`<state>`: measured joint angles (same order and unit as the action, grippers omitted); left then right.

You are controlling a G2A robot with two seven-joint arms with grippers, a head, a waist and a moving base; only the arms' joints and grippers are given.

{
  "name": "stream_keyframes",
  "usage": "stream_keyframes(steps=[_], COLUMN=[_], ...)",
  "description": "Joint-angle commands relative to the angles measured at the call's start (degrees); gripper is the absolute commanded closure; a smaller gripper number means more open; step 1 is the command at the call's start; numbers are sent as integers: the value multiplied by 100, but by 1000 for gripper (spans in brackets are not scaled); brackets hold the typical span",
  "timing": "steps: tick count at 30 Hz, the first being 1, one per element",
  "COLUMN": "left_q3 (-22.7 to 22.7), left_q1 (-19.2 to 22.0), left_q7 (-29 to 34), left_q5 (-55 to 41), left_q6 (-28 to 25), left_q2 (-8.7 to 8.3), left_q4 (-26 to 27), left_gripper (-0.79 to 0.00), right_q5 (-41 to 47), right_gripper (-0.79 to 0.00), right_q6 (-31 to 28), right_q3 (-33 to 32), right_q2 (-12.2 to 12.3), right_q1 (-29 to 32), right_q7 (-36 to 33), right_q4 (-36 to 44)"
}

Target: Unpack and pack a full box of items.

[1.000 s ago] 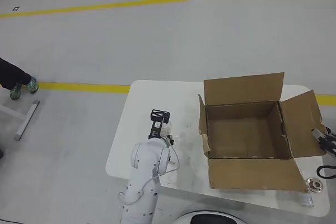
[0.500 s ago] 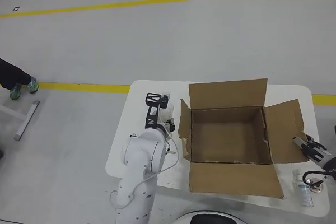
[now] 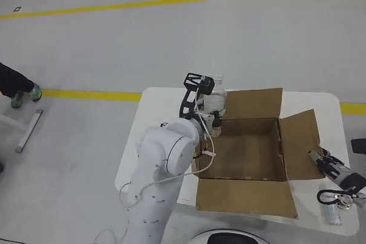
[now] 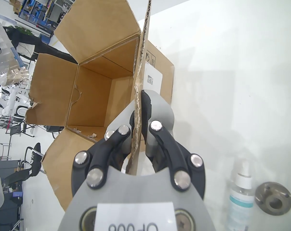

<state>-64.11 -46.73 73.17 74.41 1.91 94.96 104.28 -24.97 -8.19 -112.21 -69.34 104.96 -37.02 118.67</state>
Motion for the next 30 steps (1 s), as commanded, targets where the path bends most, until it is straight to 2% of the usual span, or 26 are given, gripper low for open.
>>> stream_keyframes(steps=[1, 3, 11, 13, 14, 28, 30], left_q3=[91, 148, 148, 148, 148, 148, 141], left_q1=[60, 110, 110, 110, 110, 110, -58], left_q7=[9, -54, -54, -54, -54, -54, -262], left_q5=[-345, -361, -361, -361, -361, -361, -636], left_q6=[82, 203, 203, 203, 203, 203, 240], left_q2=[25, 38, 38, 38, 38, 38, 44], left_q4=[-262, -477, -477, -477, -477, -477, -560], left_gripper=[0, 0, 0, -28, 0, 0, 0], right_q5=[13, 28, 38, 31, 35, -40, -57], right_gripper=[0, 0, 0, 0, 0, 0, 0], right_q6=[15, 16, -9, -19, -20, -48, -45], right_q3=[-23, -43, -70, -75, -78, 9, 14], right_q2=[6, 13, 41, 48, 51, 103, 110], right_q1=[4, 7, 21, 23, 22, -83, -101], right_q7=[11, 8, -11, -18, -18, -49, -37], right_q4=[16, 24, 10, 11, 8, -44, -46])
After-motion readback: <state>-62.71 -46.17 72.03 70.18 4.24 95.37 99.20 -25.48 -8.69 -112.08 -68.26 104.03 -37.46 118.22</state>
